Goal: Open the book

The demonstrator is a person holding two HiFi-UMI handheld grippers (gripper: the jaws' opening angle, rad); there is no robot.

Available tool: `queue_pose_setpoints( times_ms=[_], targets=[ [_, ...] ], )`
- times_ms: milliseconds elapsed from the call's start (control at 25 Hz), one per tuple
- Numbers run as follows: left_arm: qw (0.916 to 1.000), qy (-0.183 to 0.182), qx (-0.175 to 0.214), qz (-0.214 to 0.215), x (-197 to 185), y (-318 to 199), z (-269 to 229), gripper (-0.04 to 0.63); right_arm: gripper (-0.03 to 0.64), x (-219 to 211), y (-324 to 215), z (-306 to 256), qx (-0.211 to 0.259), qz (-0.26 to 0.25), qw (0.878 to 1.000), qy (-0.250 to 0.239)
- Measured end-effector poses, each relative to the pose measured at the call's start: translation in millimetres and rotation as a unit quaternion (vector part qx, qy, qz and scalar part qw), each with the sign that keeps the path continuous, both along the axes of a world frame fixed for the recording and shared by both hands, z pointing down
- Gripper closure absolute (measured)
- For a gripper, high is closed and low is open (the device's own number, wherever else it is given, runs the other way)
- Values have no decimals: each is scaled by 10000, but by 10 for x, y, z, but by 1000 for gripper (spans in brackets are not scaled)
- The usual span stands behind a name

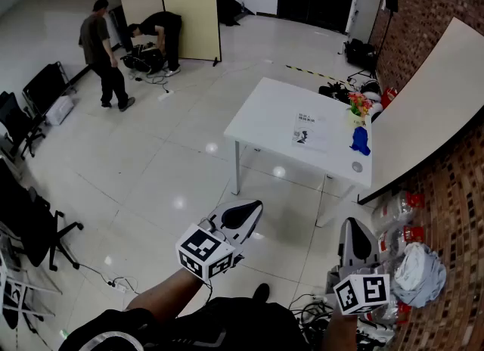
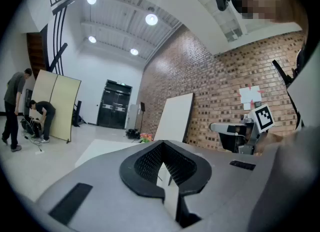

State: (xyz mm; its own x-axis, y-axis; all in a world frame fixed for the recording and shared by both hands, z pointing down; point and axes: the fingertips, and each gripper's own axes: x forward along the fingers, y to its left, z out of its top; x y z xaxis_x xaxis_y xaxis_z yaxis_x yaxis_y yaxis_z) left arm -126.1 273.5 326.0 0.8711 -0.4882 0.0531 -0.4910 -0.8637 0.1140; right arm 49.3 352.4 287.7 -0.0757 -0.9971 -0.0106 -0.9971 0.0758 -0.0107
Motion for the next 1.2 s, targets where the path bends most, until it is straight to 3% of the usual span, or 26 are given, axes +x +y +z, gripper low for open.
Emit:
queue_pose_setpoints(
  times_ms=[240, 360, 640, 1200],
  targets=[
    [9999, -73, 78, -97, 564, -544, -57, 600, 615, 483, -535, -9, 26, -263, 9995, 143],
    [9998, -119, 97, -95, 750, -793, -86, 600, 615, 713, -819, 31, 0, -213, 9998, -10],
    [9999, -113, 74, -79, 1033, -1614, 1, 600, 615, 1114, -1590, 145, -105, -13, 9999, -78],
    [9995, -46, -19, 325, 1327, -3471, 115, 600, 615, 1376, -3338, 158, -273, 380, 9989, -50]
  ],
)
